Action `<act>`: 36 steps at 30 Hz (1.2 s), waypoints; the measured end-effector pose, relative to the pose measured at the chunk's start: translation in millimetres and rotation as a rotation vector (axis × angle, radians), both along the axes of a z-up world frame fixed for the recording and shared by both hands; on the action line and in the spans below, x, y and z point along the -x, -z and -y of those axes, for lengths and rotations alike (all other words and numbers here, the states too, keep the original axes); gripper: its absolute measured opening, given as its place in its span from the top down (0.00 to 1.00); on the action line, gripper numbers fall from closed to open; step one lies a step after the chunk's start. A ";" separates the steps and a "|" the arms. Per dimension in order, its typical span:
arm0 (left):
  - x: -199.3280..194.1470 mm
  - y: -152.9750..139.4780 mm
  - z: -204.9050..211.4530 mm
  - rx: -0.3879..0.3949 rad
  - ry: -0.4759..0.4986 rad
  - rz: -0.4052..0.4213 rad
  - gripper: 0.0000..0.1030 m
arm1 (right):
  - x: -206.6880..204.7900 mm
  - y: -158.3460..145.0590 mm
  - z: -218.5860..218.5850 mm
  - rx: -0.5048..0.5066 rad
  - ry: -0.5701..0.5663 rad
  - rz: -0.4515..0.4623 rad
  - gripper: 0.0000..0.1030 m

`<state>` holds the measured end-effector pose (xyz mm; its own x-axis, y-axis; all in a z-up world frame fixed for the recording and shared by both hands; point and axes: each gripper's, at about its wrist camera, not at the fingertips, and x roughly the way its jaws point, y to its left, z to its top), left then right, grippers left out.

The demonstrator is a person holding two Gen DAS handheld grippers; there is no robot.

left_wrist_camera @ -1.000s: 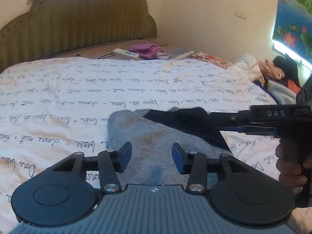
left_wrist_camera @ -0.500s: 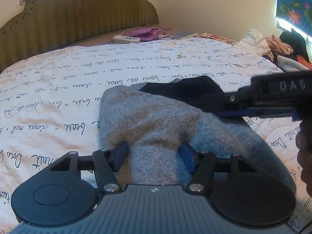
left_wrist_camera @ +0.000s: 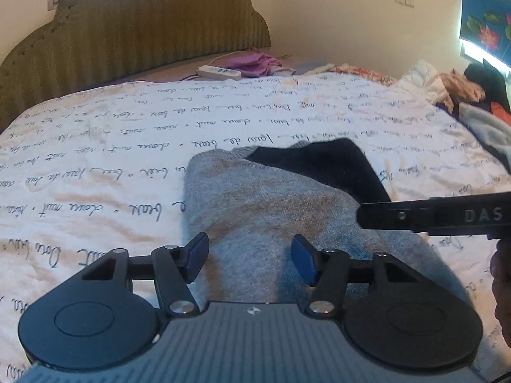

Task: Fold small clothes
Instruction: 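Fold the sweater end over onto the bundle and open both grippers, then withdraw both grippers from the folded grey sweater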

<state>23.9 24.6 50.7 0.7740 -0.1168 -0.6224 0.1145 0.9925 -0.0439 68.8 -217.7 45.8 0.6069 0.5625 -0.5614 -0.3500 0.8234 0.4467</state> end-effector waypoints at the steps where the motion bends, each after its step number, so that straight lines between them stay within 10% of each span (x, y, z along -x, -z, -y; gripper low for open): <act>1: 12.0 -7.4 -10.6 0.014 -0.001 0.026 0.40 | 13.3 -9.4 5.6 0.010 -0.010 0.044 0.56; 7: 87.3 -33.4 -107.9 -0.038 -0.097 0.111 0.29 | 96.0 -27.9 78.0 0.288 0.037 0.237 0.41; 12: 111.7 -26.6 -184.2 -0.245 -0.234 0.067 0.30 | 124.6 -14.1 165.9 0.743 0.249 0.215 0.41; 16: 122.6 -40.6 -202.5 -0.235 -0.393 0.130 0.26 | 137.2 -18.0 190.7 0.933 0.385 0.249 0.41; 19: 124.0 -45.1 -170.6 -0.157 -0.378 0.176 0.19 | 144.6 -22.4 171.1 0.822 0.335 0.285 0.36; 25: 120.7 -18.6 -60.1 0.044 -0.244 0.070 0.13 | 133.8 -5.4 92.1 0.194 0.096 0.084 0.26; 30: 125.9 17.4 4.1 0.085 -0.151 -0.054 0.12 | 128.3 32.0 29.7 0.239 0.076 -0.010 0.26; 36: 129.8 47.0 19.1 -0.037 -0.168 -0.050 0.02 | 148.1 49.9 8.0 0.339 0.135 0.128 0.13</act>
<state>-105.9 5.5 3.7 0.7488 0.0350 -0.6618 -0.0541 0.9985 -0.0084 -79.4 -225.7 -4.1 0.7404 0.2681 -0.6165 -0.2634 0.9594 0.1009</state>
